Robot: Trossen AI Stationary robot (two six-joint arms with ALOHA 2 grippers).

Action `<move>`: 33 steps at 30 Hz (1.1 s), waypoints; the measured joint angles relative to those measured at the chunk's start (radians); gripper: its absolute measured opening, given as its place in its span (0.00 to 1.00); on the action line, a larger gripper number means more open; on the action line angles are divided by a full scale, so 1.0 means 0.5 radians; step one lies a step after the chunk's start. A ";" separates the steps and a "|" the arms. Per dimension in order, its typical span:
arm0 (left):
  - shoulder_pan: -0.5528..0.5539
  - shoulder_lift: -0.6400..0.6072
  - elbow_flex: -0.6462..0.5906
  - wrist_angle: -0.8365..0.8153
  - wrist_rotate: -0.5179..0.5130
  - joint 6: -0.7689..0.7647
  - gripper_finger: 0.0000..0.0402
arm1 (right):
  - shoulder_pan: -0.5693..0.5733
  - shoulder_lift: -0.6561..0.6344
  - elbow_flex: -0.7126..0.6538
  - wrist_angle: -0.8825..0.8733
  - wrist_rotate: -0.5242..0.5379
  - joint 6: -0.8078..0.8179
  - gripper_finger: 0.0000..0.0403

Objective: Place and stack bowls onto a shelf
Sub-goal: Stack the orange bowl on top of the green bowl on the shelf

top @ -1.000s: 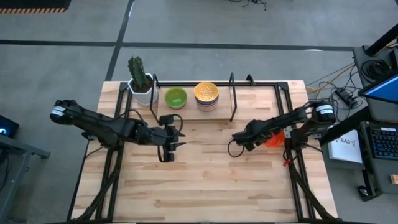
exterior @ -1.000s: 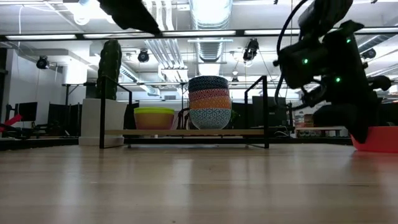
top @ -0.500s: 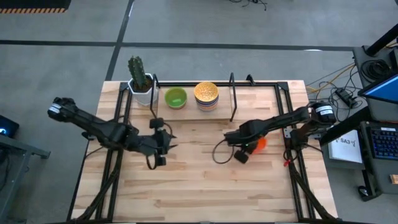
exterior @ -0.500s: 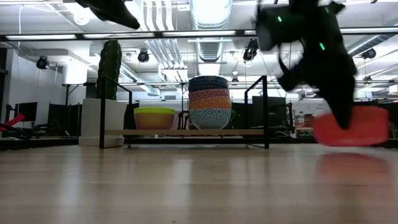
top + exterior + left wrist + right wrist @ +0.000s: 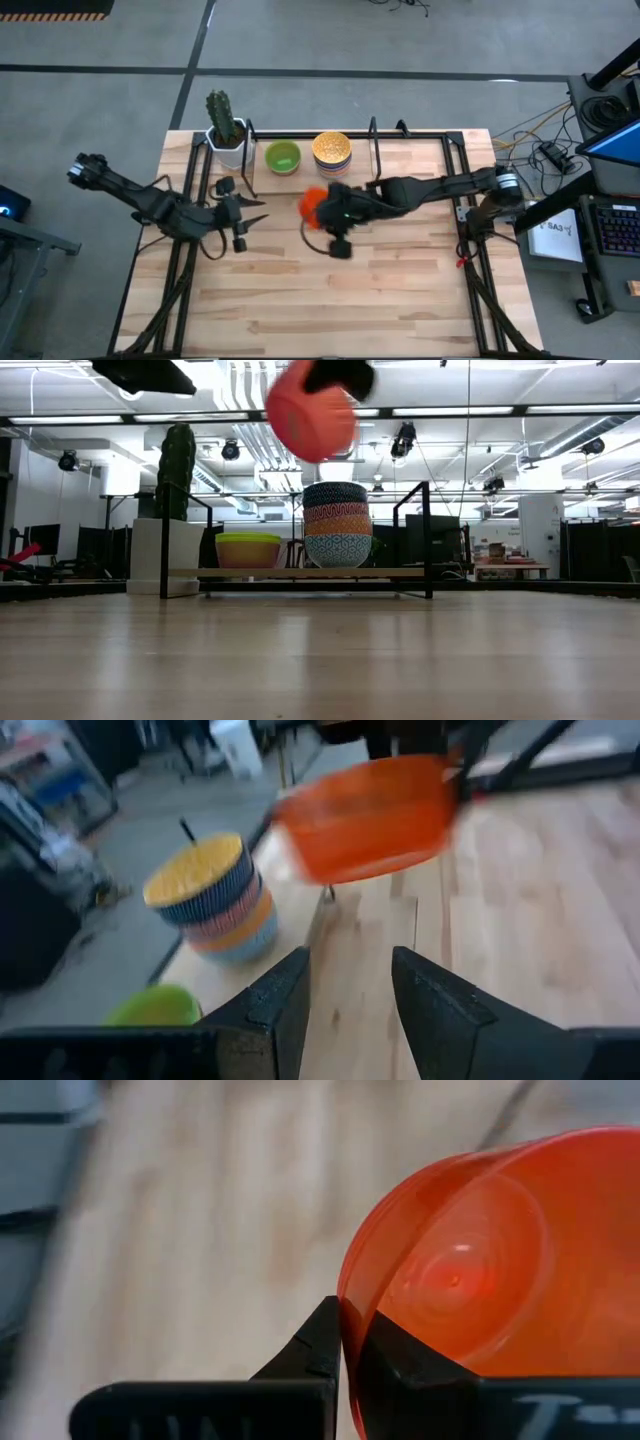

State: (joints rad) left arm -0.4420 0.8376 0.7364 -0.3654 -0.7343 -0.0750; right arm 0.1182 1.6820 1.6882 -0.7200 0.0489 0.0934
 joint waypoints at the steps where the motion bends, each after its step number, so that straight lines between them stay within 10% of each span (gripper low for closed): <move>1: -0.001 -0.051 -0.036 0.066 0.002 0.058 0.31 | -0.008 0.053 0.097 -0.008 0.130 -0.092 0.02; 5: 0.001 -0.259 -0.163 0.192 0.003 0.220 0.31 | -0.061 0.290 0.496 -0.022 0.473 -0.440 0.02; 14: -0.001 -0.697 -0.357 0.186 -0.013 0.188 0.31 | -0.359 0.898 1.338 -0.253 0.534 -0.764 0.02; 33: -0.001 -1.119 -0.377 0.147 -0.016 0.184 0.31 | -0.626 1.197 1.210 0.052 0.471 -1.108 0.02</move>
State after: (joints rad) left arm -0.4423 0.2781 0.5479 -0.2921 -0.7422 0.0172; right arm -0.1947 2.2805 2.2931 -0.6939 0.2846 -0.4604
